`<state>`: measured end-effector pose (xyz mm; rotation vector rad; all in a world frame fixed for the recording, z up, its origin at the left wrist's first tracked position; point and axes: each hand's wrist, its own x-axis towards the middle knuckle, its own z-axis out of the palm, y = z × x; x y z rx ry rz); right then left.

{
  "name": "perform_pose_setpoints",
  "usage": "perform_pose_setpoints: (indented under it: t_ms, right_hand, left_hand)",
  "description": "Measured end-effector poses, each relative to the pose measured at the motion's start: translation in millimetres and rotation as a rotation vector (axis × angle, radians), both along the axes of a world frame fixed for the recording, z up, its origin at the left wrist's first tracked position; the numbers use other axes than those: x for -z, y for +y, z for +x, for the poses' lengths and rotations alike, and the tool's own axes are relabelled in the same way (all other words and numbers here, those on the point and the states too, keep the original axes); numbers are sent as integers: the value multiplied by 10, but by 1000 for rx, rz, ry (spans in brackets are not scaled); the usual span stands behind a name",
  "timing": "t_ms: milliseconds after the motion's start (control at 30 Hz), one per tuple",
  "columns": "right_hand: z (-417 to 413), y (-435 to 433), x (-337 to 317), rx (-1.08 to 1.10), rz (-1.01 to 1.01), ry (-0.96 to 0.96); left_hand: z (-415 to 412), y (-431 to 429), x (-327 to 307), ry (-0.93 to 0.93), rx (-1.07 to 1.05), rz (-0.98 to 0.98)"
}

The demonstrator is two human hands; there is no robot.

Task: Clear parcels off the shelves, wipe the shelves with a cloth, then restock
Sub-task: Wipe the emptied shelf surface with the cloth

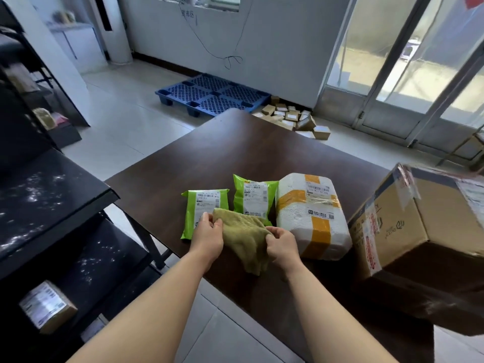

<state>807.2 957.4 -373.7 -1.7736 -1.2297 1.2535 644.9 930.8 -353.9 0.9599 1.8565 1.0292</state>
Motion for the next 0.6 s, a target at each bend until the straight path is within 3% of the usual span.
perform_pose_setpoints:
  t_ms: [233, 400, 600]
  right_hand:
    - [-485, -83, -768, -130, 170, 139]
    - [-911, -264, -1369, -299, 275, 223]
    - [-1465, -634, -2052, -550, 269, 362]
  left_hand:
    - [-359, -401, -802, -6, -193, 124]
    - [-791, -879, -1402, -332, -214, 159]
    - [-1276, -1674, -1953, -232, -316, 199]
